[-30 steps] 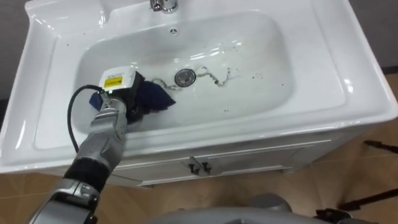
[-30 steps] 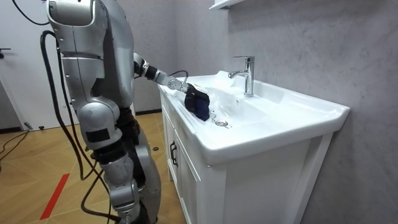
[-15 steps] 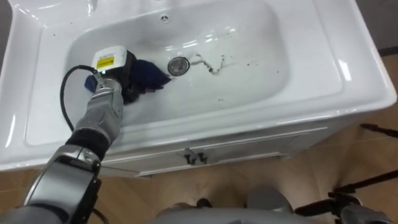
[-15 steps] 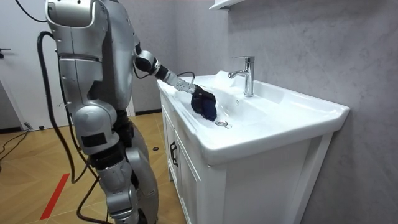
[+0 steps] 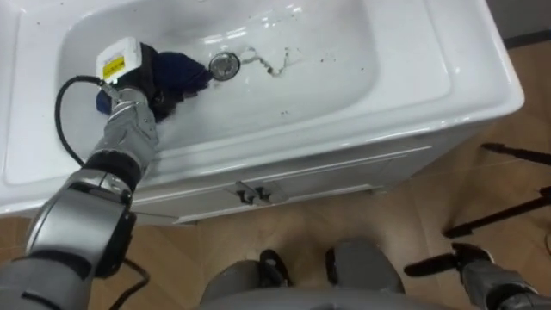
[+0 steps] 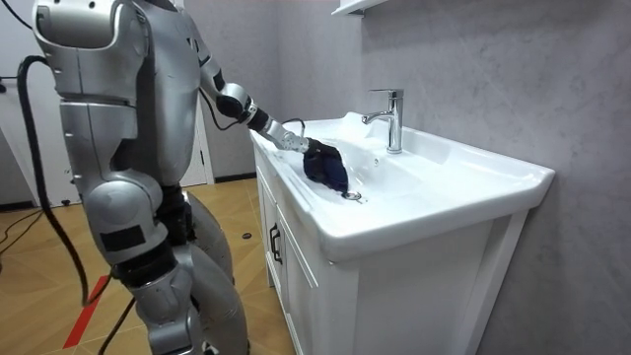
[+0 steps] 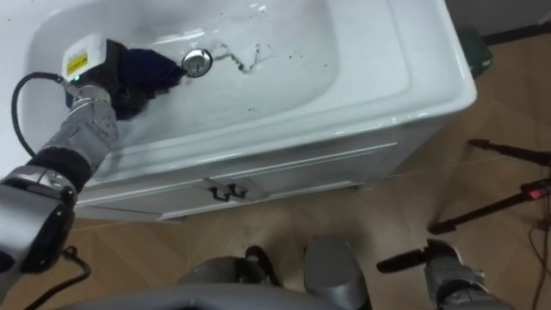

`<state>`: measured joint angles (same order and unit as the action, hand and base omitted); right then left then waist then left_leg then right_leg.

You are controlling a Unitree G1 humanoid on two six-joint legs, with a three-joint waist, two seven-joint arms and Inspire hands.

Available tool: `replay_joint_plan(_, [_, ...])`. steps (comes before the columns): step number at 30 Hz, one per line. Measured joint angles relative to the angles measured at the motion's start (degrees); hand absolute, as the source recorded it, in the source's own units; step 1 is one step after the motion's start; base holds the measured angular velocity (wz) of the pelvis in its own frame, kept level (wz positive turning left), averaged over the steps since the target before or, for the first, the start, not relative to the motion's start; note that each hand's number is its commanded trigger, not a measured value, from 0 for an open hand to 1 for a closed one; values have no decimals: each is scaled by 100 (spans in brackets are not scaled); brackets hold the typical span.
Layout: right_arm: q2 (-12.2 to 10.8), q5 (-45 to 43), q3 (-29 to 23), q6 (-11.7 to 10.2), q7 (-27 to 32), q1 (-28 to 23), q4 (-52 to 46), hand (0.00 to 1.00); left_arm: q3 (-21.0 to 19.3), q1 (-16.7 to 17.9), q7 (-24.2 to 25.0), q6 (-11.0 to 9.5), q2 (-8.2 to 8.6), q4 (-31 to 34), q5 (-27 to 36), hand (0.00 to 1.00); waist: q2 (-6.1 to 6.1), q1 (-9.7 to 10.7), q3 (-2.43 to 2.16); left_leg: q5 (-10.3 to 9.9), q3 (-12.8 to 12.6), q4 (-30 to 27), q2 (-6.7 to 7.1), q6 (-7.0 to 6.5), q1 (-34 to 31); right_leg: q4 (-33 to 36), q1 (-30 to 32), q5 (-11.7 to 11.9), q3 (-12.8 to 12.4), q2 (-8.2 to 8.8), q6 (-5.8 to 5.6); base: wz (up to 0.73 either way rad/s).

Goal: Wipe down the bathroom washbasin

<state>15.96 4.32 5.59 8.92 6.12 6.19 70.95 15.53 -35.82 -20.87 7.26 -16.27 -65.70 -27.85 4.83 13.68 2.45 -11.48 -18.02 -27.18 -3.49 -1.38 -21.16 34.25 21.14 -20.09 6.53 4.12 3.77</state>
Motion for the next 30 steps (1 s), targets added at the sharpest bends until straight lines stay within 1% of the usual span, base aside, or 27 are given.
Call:
replay_joint_plan(1, [-26, -11, 15, -2, 27, -3, -45, 0, -19, -17, 0, -15, -2, -4, 160, 100, -14, 5, 2, 1, -35, -20, -6, -1, -42, 56, 76, -6, -36, 2, 6, -11])
replay_joint_plan(3, [-45, -28, 72, -3, 31, -14, -62, 0, -127, -53, -2, -28, 50, -2, 356, 100, -27, 31, 9, 18, -54, -17, 0, -16, -72, 74, 122, -8, -46, 12, 5, -3])
replay_joint_plan(4, [-48, -26, 123, 2, 35, -23, -60, 0, -172, -83, -16, -49, 105, -1, 487, 100, -45, 37, 16, 22, -54, -15, 11, -22, -78, 85, 132, -13, -47, 25, -3, 3])
replay_joint_plan(5, [-54, -12, 173, 61, 48, -26, -47, 0, -203, -99, -28, -106, 168, 1, 642, 100, -56, 46, 14, 27, -54, -14, 20, -30, -86, 85, 133, -15, -39, 36, -7, 4])
replay_joint_plan(7, [-83, -2, 244, 103, 65, -29, -35, 0, -204, -116, -30, -228, 240, 32, 979, 100, -96, 48, 14, 31, -97, -12, 20, -36, -87, 91, 141, -15, -50, 48, -12, 0])
replay_joint_plan(8, [-114, 16, 323, 105, 65, -14, -31, 0, -189, -151, -30, -298, 272, 34, 1177, 100, -138, 50, 20, 31, -119, -12, 23, -37, -89, 100, 152, -15, -57, 57, -16, 0])
replay_joint_plan(10, [-169, 47, 390, 101, 62, 12, -24, 0, -178, -212, -29, -387, 338, 35, 1382, 100, -193, 69, 17, 40, -128, -10, 25, -52, -119, 95, 169, -13, -41, 66, -22, 6])
replay_joint_plan(11, [-208, 38, 404, 98, 61, 54, 13, 0, -176, -274, -29, -443, 389, 36, 1494, 100, -214, 126, 17, 50, -142, -5, 27, -68, -144, 87, 169, -15, 8, 82, -29, 18])
replay_joint_plan(12, [-237, 37, 431, 98, 60, 110, 40, 0, -170, -288, -28, -519, 423, 36, 1497, 100, -233, 181, 24, 56, -160, -6, 26, -79, -156, 85, 169, -13, 22, 88, -40, 15])
replay_joint_plan(15, [-248, 39, 450, 73, 46, 150, 17, 0, -106, -293, -25, -617, 507, 44, 1574, 100, -250, 199, 31, 57, -201, -14, 19, -81, -167, 72, 176, -6, 14, 88, -53, 2])
replay_joint_plan(16, [-251, 41, 451, 53, 46, 168, 9, 0, -43, -322, -25, -646, 583, 56, 1654, 100, -251, 206, 31, 56, -223, -16, 15, -81, -173, 59, 183, -3, 9, 87, -59, 0])
replay_joint_plan(17, [-251, 41, 471, 47, 54, 170, -11, 0, -27, -361, -27, -652, 646, 68, 1731, 100, -251, 206, 31, 56, -227, -16, 18, -82, -175, 53, 186, -2, 11, 94, -60, 0])
replay_joint_plan(20, [-251, 90, 630, 45, 79, 191, -15, 0, 50, -439, -27, -633, 721, 131, 1834, 100, -242, 209, 27, 56, -223, -19, 20, -82, -221, 48, 219, 5, 15, 96, -71, 3])
replay_joint_plan(23, [-255, 261, 663, 45, 86, 251, -3, 0, 64, -440, -27, -635, 734, 203, 1891, 100, -227, 207, 22, 65, -226, -16, 18, -99, -271, 48, 251, 10, 30, 97, -80, 7])
replay_joint_plan(25, [-264, 344, 665, 32, 117, 299, -2, 0, 146, -459, -33, -631, 735, 210, 1934, 100, -214, 214, 20, 75, -225, -12, 17, -114, -289, 45, 256, 14, 33, 97, -89, 7])
replay_joint_plan(28, [-279, 486, 663, -81, 124, 336, 4, 0, 171, -465, -35, -633, 737, 213, 1934, 100, -205, 288, 23, 106, -248, 50, 20, -163, -284, 45, 255, 18, 69, 132, -100, 11])
replay_joint_plan(30, [-279, 529, 663, -139, 123, 336, -4, 0, 172, -465, -57, -631, 739, 215, 1938, 100, -201, 340, 24, 124, -346, 87, 18, -191, -266, 45, 255, 13, 78, 153, -114, 6])
